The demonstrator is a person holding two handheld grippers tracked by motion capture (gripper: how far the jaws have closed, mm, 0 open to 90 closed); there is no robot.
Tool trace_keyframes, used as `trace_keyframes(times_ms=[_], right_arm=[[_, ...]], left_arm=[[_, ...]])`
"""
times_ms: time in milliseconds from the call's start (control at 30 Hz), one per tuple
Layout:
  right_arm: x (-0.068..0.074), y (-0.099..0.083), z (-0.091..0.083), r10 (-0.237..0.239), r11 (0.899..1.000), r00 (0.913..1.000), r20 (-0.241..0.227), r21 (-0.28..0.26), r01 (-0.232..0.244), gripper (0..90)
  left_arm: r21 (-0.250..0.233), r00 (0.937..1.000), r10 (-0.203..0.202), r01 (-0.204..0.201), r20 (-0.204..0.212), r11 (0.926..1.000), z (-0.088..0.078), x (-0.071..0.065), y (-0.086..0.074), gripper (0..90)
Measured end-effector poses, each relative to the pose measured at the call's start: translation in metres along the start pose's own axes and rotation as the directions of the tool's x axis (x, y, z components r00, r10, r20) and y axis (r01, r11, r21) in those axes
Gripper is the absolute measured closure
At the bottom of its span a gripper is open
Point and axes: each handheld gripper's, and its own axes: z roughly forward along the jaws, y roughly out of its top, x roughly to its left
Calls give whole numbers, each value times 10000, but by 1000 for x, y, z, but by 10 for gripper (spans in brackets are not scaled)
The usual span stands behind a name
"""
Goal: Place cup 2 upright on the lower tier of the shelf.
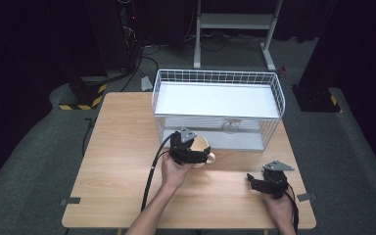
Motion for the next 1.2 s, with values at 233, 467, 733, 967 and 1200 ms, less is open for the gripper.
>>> trace_keyframes(times_ms=[233, 467, 733, 967, 1200], right_arm=[[0, 0, 0, 2, 10000, 10000, -5, 0, -2, 236], [0, 0, 0, 3, 10000, 10000, -4, 2, -3, 237], [0, 0, 0, 8, 10000, 10000, 3, 3, -8, 237], [0, 0, 0, 1, 10000, 10000, -4, 1, -1, 237], [0, 0, 0, 4, 10000, 10000, -2, 1, -4, 237]], left_arm=[[-66, 9994, 49, -51, -342, 10000, 8, 3, 3, 100], [-220, 9981, -126, 113, -606, 9997, 15, 8, 3, 100], [-329, 9960, -242, 214, -865, 9992, 22, 13, 3, 100], [-425, 9937, -427, 384, -1040, 9984, 28, 15, 3, 100], [-414, 9915, -353, 303, -1249, 9987, 35, 19, 2, 100]])
